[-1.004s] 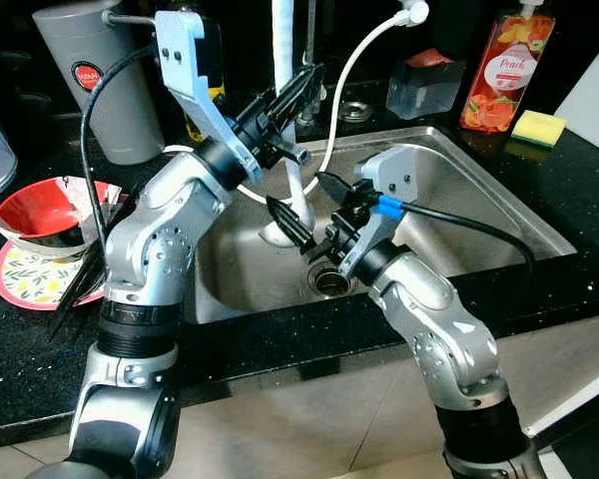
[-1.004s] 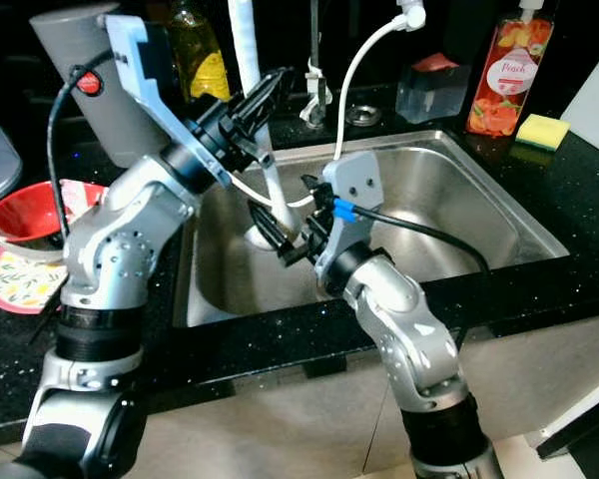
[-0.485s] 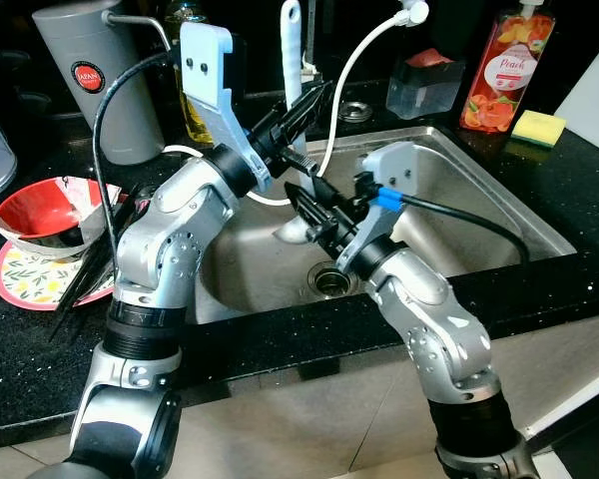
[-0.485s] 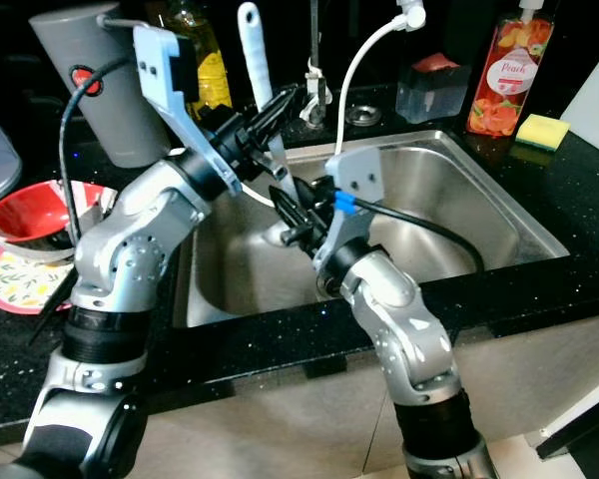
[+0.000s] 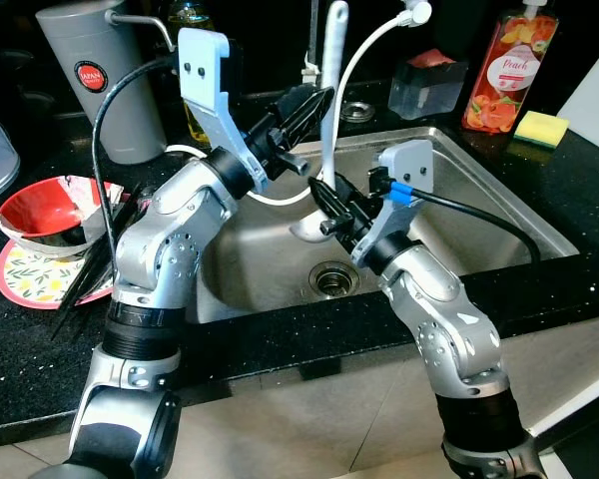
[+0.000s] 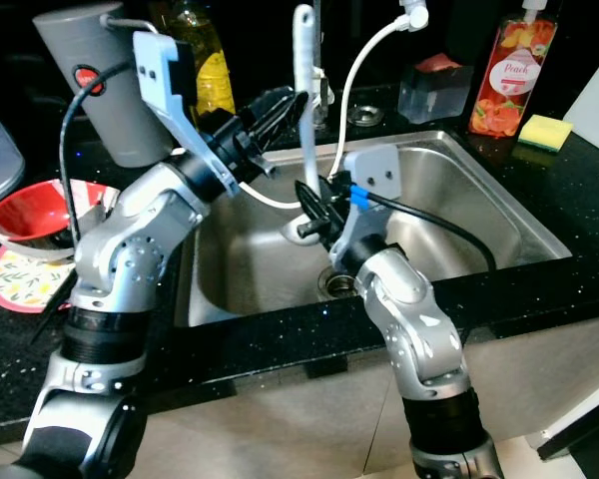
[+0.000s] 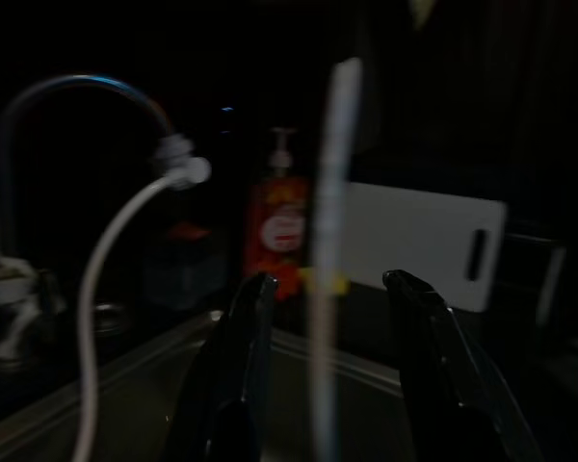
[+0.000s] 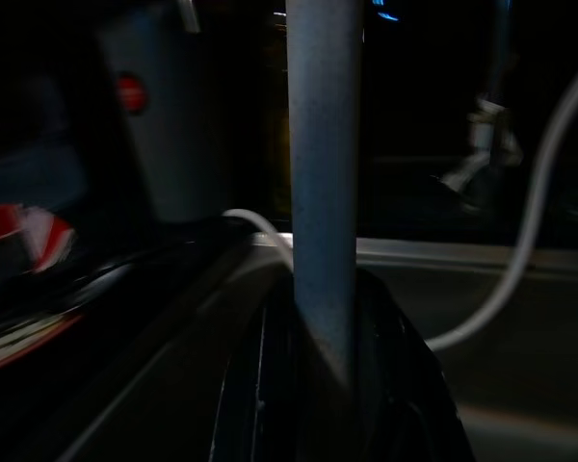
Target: Kitchen organization
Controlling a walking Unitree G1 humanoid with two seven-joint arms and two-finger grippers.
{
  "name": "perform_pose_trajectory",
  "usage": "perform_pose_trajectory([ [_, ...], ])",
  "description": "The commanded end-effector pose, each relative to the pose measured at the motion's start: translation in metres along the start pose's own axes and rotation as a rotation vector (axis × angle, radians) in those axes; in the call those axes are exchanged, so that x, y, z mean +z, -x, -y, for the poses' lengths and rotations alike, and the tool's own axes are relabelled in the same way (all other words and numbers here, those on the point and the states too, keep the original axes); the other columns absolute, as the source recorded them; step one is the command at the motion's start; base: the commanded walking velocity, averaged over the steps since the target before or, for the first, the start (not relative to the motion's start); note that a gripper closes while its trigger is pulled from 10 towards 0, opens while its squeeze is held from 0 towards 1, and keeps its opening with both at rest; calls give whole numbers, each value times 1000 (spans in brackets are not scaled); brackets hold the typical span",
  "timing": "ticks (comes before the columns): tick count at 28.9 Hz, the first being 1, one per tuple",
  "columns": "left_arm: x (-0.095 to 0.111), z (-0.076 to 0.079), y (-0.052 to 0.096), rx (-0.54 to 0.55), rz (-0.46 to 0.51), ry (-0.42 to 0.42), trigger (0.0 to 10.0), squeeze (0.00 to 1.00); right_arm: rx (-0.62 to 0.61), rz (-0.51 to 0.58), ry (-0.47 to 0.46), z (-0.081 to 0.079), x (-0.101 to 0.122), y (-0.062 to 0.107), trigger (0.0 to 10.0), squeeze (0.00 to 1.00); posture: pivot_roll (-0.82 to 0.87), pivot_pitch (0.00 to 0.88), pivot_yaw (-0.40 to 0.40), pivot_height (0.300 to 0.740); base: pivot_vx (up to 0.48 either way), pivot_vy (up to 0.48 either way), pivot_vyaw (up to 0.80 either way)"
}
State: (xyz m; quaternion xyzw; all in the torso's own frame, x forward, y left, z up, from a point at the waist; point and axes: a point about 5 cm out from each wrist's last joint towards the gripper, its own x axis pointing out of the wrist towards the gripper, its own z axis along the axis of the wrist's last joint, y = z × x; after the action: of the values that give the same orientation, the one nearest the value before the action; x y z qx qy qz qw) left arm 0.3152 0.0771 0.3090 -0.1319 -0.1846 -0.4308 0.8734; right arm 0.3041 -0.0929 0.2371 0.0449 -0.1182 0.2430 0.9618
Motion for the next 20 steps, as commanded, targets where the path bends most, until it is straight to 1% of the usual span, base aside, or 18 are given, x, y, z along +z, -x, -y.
perform_pose_trajectory([
  [1,0,-3,9,6,-18,-9,10000,0,-129,-13,29,20,-2,-2,10000,0,-15,0,50,740,0,0,0],
  [3,-1,-7,11,30,-20,-9,10000,0,-189,-46,57,32,-6,-1,10000,0,-10,0,47,740,0,0,0],
  [4,-1,-10,13,45,-27,-19,10000,0,-255,-98,125,46,-13,0,10000,0,-8,0,46,740,0,0,0],
  [5,-1,-10,13,45,-27,-19,10000,0,-255,-98,125,46,-13,0,10000,0,-8,0,46,740,0,0,0],
  [7,-1,-13,15,68,-36,-34,10000,0,-295,-140,174,59,-20,1,10000,0,-6,0,46,740,0,0,0],
  [8,-2,-16,17,89,-47,-41,10000,0,-314,-176,185,67,-26,1,10000,0,-9,0,48,740,0,0,0],
  [9,-5,-21,20,123,-70,-50,10000,0,-330,-241,210,78,-37,0,10000,0,-5,0,46,740,0,0,0],
  [11,-5,-21,20,123,-70,-50,10000,0,-330,-241,210,78,-37,0,10000,0,-5,0,46,740,0,0,0],
  [12,-8,-23,22,146,-89,-55,10000,0,-325,-293,225,82,-45,-1,10000,0,-3,0,45,740,0,0,0],
  [13,-8,-23,22,146,-89,-55,10000,0,-325,-293,225,82,-45,-1,10000,0,-3,0,45,740,0,0,0],
  [14,-10,-25,23,161,-105,-64,10000,0,-322,-333,230,85,-51,-3,10000,0,4,0,40,740,0,0,0],
  [16,-15,-27,25,194,-141,-81,10000,0,-292,-404,195,87,-64,-6,10000,0,10,0,34,740,0,0,0],
  [17,-16,-28,26,207,-152,-87,10000,0,-281,-429,195,88,-68,-7,10000,0,10,0,34,740,0,0,0],
  [19,-18,-29,28,228,-159,-92,10000,0,-278,-445,198,90,-72,-8,10000,0,19,0,26,740,0,0,0],
  [20,-18,-29,29,237,-159,-90,10000,0,-280,-445,194,91,-73,-8,10000,349,21,0,24,740,0,0,0],
])
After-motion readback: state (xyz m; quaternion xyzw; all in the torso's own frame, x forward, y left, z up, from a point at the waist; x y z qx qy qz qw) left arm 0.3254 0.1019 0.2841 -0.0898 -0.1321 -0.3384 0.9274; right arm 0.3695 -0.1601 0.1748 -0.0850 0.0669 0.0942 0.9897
